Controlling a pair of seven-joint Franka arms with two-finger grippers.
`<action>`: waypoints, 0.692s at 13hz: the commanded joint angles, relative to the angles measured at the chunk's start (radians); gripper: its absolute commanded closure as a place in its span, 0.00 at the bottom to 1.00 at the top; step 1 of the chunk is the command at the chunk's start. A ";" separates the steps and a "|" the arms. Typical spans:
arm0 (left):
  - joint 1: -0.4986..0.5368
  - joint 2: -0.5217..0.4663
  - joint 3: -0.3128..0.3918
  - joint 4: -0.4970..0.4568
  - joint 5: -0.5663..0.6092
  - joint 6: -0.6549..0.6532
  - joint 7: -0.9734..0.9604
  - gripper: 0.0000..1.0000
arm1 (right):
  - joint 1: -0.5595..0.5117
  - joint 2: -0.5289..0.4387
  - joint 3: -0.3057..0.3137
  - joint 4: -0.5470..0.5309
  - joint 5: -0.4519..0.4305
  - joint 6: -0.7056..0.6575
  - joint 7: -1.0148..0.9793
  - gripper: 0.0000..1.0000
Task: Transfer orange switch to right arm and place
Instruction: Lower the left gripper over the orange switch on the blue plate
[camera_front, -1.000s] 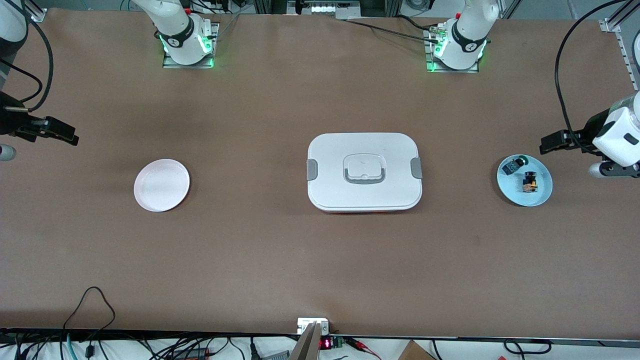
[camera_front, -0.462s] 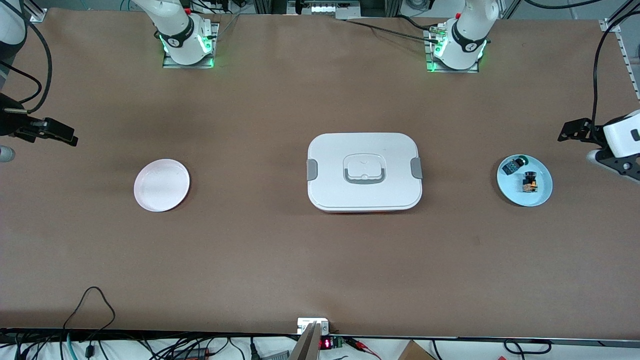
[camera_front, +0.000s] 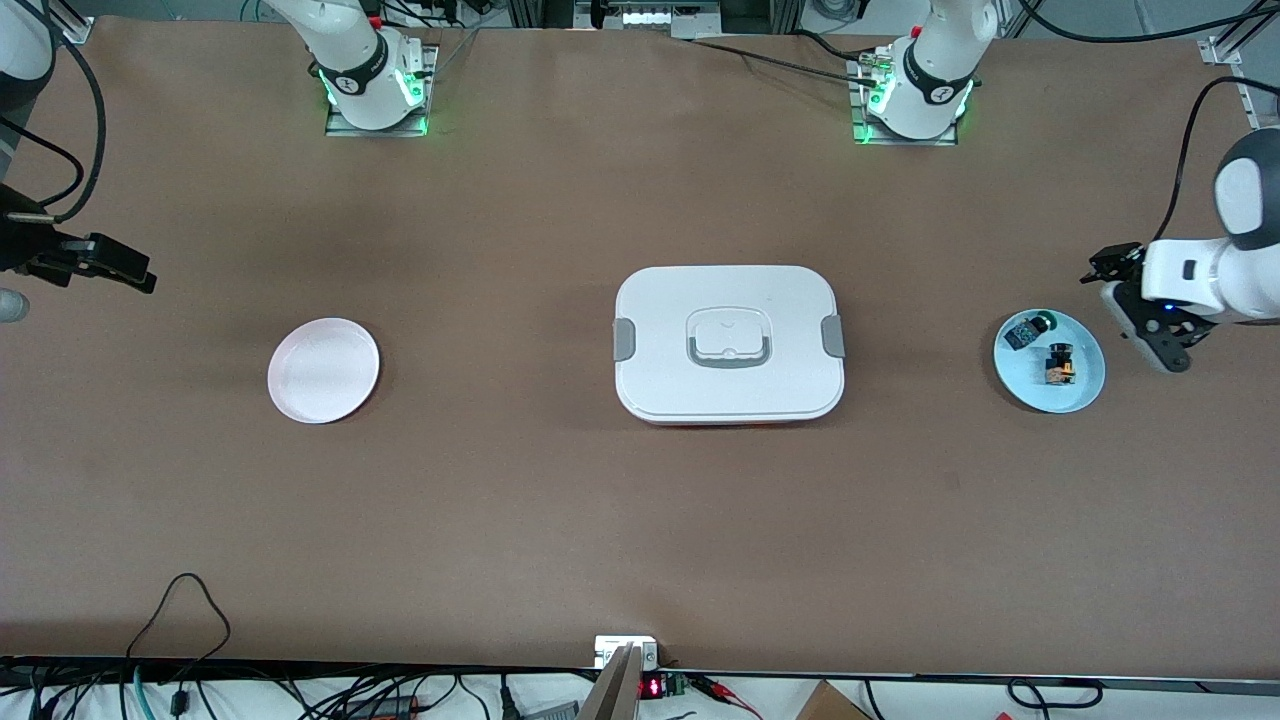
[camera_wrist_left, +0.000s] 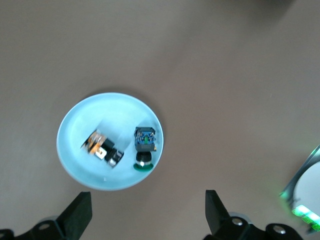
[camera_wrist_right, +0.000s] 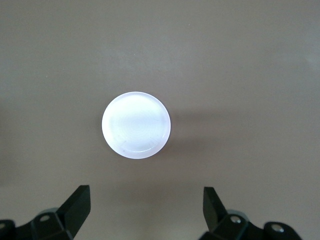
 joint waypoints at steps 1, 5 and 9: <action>0.018 -0.021 -0.005 -0.092 0.014 0.118 0.212 0.00 | -0.006 0.001 -0.003 0.016 0.019 -0.014 -0.012 0.00; 0.072 0.055 -0.008 -0.126 0.002 0.253 0.480 0.00 | -0.003 0.011 0.000 0.022 0.011 -0.001 -0.012 0.00; 0.135 0.184 -0.015 -0.127 -0.032 0.434 0.695 0.00 | 0.003 0.016 0.003 0.022 0.020 -0.009 -0.001 0.00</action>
